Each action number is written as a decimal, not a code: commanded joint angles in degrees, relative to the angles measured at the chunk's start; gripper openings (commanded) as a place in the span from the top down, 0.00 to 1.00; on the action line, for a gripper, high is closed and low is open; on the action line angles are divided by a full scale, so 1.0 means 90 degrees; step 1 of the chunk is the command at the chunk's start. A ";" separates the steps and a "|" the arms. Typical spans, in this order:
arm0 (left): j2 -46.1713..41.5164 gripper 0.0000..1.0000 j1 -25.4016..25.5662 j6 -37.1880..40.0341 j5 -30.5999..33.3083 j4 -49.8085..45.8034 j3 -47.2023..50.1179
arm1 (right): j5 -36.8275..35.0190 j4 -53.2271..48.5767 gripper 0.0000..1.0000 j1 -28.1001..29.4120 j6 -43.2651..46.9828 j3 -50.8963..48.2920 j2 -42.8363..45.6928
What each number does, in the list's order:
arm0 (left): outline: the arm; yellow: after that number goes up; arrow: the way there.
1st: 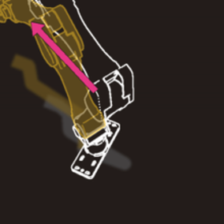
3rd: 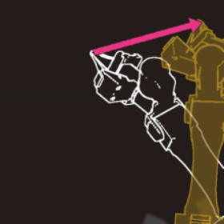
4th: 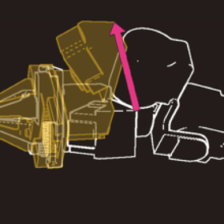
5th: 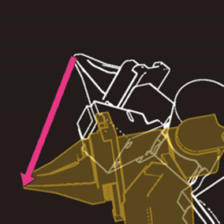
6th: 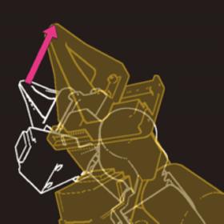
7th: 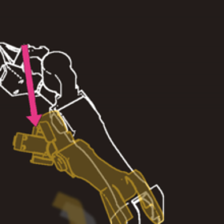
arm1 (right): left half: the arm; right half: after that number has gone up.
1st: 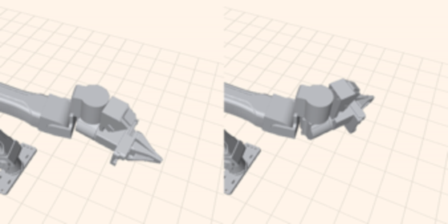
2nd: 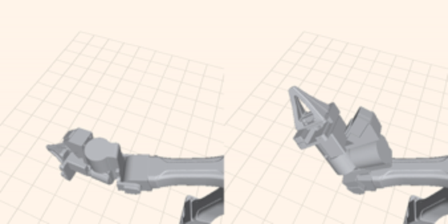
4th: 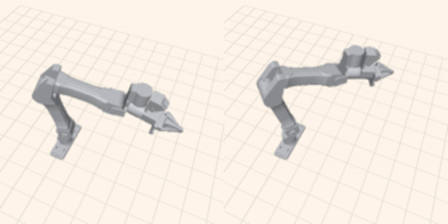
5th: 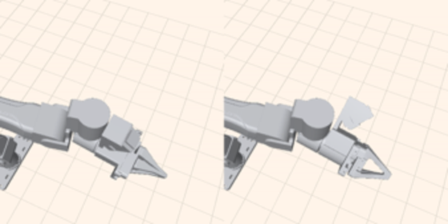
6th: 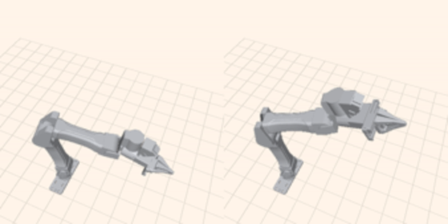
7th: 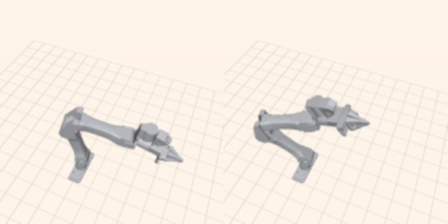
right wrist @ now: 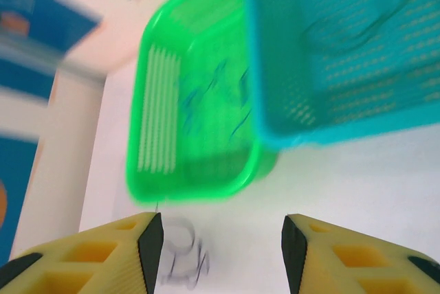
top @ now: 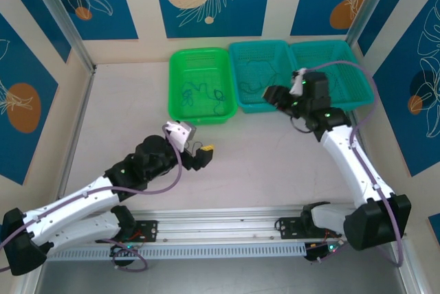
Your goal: Untangle the cables
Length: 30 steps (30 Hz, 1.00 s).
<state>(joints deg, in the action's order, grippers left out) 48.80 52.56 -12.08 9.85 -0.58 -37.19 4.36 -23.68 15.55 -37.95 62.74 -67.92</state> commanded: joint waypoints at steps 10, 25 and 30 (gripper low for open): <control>-0.0229 0.06 -0.0905 -0.1085 0.0717 -0.1312 0.0360 | -0.0714 0.0044 0.48 0.3011 0.0271 -0.0008 -0.1993; 0.0452 0.06 -0.2176 -0.1970 0.0460 -0.2308 0.0152 | -0.0565 0.0371 0.83 0.3368 0.0378 0.1717 -0.5138; 0.0959 0.06 -0.2387 -0.2184 0.0165 -0.2387 0.0023 | -0.0123 0.0743 1.00 0.3437 0.0725 0.1138 -0.4420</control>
<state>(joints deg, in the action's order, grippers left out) 55.77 32.18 -29.61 13.76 -20.25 -34.65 -0.56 -18.68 45.80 -33.93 75.09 -112.66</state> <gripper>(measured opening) 0.940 0.071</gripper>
